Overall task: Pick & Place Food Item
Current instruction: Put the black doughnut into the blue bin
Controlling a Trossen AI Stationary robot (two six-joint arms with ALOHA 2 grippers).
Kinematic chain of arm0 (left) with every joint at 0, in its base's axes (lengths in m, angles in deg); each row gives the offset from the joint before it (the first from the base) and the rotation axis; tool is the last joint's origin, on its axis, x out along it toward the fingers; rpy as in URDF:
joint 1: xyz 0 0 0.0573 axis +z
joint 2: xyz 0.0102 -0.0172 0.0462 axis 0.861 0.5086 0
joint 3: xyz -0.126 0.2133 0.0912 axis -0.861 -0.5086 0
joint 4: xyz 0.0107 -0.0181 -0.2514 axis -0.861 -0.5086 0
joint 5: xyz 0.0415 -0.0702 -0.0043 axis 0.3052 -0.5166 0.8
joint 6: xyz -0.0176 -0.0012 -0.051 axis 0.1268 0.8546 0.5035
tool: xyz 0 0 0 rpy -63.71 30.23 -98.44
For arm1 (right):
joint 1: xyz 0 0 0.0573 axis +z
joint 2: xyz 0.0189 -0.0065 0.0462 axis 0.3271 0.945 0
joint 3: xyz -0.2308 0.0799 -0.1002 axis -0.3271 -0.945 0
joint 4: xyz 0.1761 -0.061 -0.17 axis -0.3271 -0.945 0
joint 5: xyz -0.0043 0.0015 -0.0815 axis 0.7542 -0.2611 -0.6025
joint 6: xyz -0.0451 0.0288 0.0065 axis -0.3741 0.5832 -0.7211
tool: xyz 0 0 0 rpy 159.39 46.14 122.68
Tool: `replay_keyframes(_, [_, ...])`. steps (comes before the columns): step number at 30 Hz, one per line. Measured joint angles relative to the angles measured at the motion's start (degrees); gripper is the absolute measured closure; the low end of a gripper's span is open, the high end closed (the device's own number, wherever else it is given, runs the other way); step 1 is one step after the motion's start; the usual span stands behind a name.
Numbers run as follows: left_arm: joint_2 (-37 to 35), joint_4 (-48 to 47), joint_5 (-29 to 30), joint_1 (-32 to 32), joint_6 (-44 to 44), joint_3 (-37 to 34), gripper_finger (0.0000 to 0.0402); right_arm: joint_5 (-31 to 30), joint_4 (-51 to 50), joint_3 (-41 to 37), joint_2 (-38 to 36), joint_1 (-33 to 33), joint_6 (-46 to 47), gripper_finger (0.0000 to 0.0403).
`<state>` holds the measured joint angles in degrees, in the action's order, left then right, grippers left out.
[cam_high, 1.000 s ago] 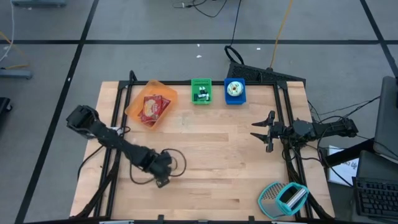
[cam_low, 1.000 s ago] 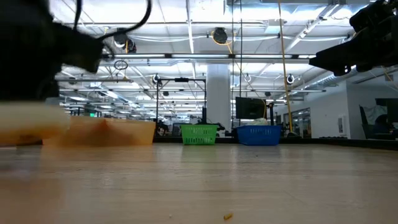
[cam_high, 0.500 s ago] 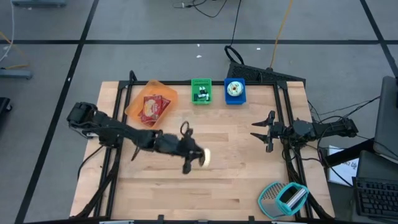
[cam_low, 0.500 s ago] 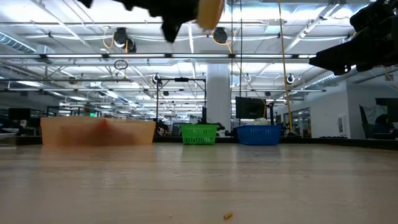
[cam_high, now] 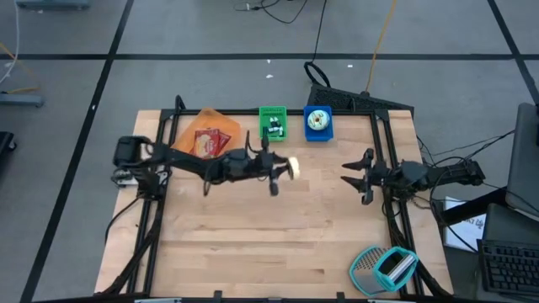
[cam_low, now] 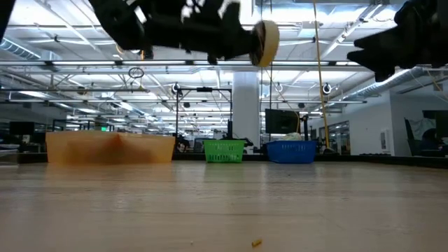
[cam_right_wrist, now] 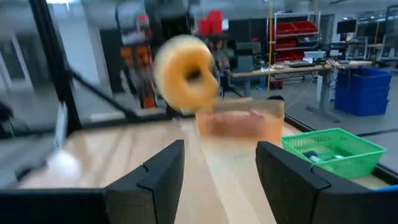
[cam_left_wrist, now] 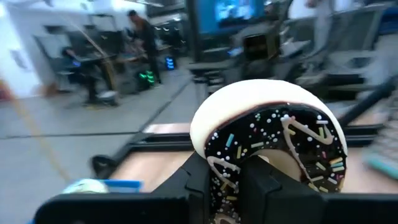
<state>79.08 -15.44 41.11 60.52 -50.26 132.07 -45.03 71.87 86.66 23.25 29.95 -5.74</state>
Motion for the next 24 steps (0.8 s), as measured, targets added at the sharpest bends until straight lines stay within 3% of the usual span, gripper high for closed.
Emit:
replay_keyframes(4, [6.2, 3.4, 4.8, 3.0, -3.1, 2.7, 0.0353, 0.2, 6.0, 0.0, 0.0, 0.0, 3.5, 0.0216])
replay_keyframes(8, [11.9, 1.0, 11.0, 4.8, -6.2, 8.3, 0.0353, 0.2, 11.0, 0.0, 0.0, 0.0, 3.6, 0.0216])
replay_keyframes(14, [19.4, -5.5, 11.5, 4.6, -13.3, 18.1, 0.0353, -6.3, 13.9, 0.0, 3.0, 0.0, 2.0, 0.0216])
replay_keyframes(19, [21.8, -8.5, 13.7, 3.1, -22.7, 22.2, 0.0353, -11.2, 18.9, -0.7, 12.2, 0.0, 2.9, 0.0215])
replay_keyframes(24, [21.6, -8.1, 23.4, 1.5, -29.2, 22.3, 0.0353, -15.1, 26.9, -0.7, 24.7, -0.1, 3.6, 0.0187])
